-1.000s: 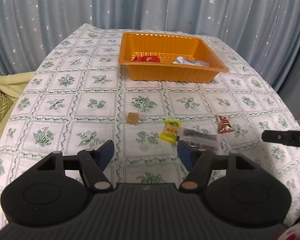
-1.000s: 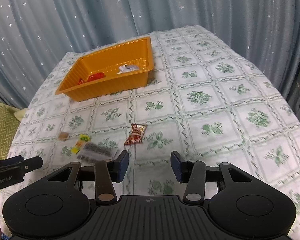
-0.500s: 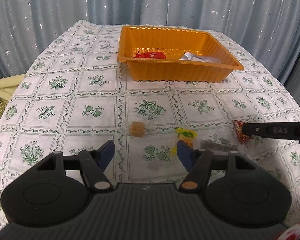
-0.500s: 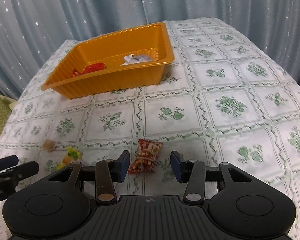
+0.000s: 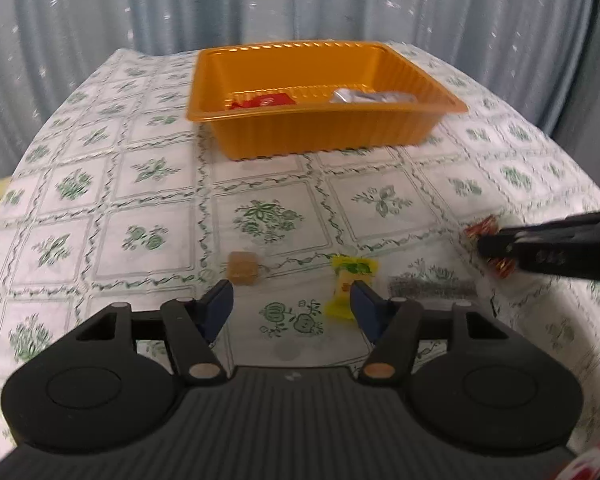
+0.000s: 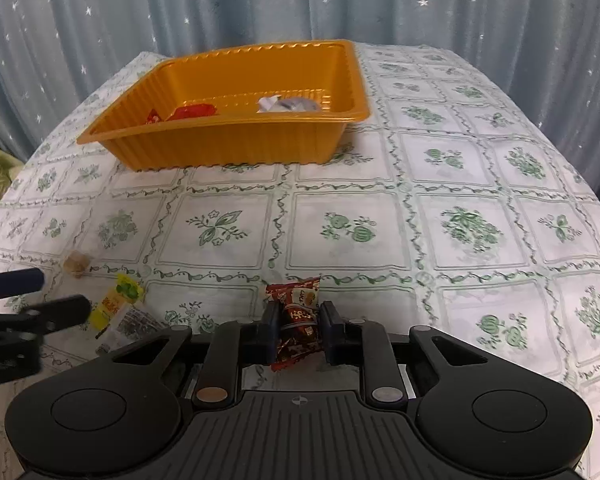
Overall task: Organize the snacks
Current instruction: 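Grasp the brown-red wrapped candy with the right tool while the left tool grasps the yellow packet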
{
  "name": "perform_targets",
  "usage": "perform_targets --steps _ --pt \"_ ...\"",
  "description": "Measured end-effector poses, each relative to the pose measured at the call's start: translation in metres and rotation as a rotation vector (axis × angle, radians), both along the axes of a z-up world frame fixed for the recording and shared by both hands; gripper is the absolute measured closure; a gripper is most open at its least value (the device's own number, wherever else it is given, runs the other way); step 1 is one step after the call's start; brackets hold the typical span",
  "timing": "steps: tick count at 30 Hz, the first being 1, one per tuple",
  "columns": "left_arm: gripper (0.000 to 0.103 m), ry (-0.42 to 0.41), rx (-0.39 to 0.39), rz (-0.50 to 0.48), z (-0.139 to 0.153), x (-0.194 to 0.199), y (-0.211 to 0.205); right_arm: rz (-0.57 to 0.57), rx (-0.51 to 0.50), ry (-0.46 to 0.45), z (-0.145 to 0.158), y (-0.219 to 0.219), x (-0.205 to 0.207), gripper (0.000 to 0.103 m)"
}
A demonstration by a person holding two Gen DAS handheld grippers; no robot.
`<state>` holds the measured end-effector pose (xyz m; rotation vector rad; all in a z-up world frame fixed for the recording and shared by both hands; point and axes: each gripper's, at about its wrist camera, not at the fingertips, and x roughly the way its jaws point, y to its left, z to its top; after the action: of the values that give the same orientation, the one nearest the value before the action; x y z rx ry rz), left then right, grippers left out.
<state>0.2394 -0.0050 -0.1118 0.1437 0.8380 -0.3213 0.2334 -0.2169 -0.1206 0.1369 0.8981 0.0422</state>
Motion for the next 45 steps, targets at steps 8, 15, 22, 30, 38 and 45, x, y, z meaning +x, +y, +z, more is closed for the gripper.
perform_targets --steps 8,15,22,30,38,45 --pt "0.046 -0.02 0.036 -0.081 -0.005 0.003 -0.023 -0.048 0.038 0.002 0.004 -0.019 -0.016 0.081" --pt "0.046 -0.035 0.057 -0.118 -0.009 0.005 -0.037 -0.055 0.048 0.001 0.005 -0.023 -0.02 0.081" --pt "0.052 -0.019 0.063 -0.11 -0.011 0.011 -0.031 -0.058 0.053 -0.013 0.009 -0.024 -0.022 0.081" --pt "0.065 -0.009 0.044 -0.13 -0.016 0.001 -0.032 -0.056 0.057 -0.016 0.011 -0.021 -0.022 0.081" --pt "0.083 -0.003 0.024 -0.097 -0.007 -0.007 -0.029 -0.048 0.062 -0.02 0.016 -0.018 -0.028 0.081" --pt "0.084 -0.001 0.006 -0.05 0.014 -0.026 -0.024 -0.04 0.077 -0.032 0.03 -0.012 -0.043 0.081"
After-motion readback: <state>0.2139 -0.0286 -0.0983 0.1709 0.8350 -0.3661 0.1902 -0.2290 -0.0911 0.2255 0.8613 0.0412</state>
